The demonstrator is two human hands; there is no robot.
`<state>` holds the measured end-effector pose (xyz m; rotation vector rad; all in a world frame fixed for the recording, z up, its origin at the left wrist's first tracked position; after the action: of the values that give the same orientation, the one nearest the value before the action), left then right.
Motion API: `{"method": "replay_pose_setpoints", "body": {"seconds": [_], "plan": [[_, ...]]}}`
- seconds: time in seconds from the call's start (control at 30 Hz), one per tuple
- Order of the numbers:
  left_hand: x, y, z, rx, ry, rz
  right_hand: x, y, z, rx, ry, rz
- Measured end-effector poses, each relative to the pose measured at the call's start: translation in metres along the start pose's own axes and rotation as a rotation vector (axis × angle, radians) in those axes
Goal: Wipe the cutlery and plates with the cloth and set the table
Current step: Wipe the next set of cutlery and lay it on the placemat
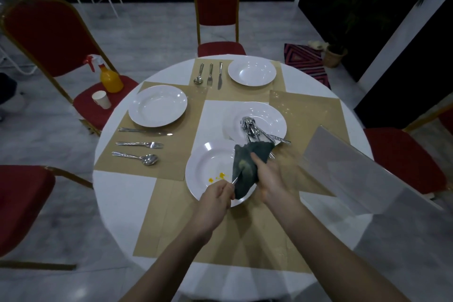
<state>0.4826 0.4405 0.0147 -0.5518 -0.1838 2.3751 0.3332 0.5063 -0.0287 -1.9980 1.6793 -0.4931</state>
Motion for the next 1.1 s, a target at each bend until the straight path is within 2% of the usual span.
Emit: {"method": "replay_pose_setpoints", "body": {"seconds": [0.1,0.17,0.3,0.37,0.5,0.67,0.9,1.03,1.1], "plan": [[-0.003,0.000,-0.008,-0.021,0.040,-0.013,-0.013,0.011,-0.006,0.052,0.040,0.082],[-0.009,0.007,-0.009,-0.079,0.032,0.009,-0.010,0.004,-0.011,-0.003,0.037,0.081],[-0.009,0.021,-0.007,-0.214,-0.124,-0.063,0.029,-0.035,0.005,-0.126,-0.145,-0.142],[-0.010,0.023,-0.004,-0.194,-0.151,-0.064,0.030,-0.038,0.000,-0.156,-0.125,-0.139],[-0.020,0.010,-0.008,-0.122,-0.113,0.063,0.000,-0.009,-0.024,-0.120,-0.040,-0.027],[0.001,0.000,0.004,-0.018,-0.091,0.004,0.018,-0.022,0.007,-0.032,-0.016,-0.184],[-0.004,-0.009,-0.003,0.082,0.121,0.030,-0.013,0.005,-0.009,0.025,0.124,0.146],[-0.005,-0.001,0.009,0.077,0.026,0.058,0.013,-0.026,0.007,-0.053,-0.002,-0.056],[-0.005,-0.002,0.010,0.079,0.034,0.039,0.004,-0.020,0.000,-0.048,0.020,-0.005]]}}
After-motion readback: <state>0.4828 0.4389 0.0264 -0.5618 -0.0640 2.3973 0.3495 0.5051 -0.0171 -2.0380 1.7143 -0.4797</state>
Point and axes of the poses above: each hand's wrist, its own y-axis towards the middle knuckle, its own x-axis out of the palm, z = x × y, the point moved 8 cm from there along y, towards the middle knuckle, and after that the axes turned 12 degrees about z, right-handed, at the moved point
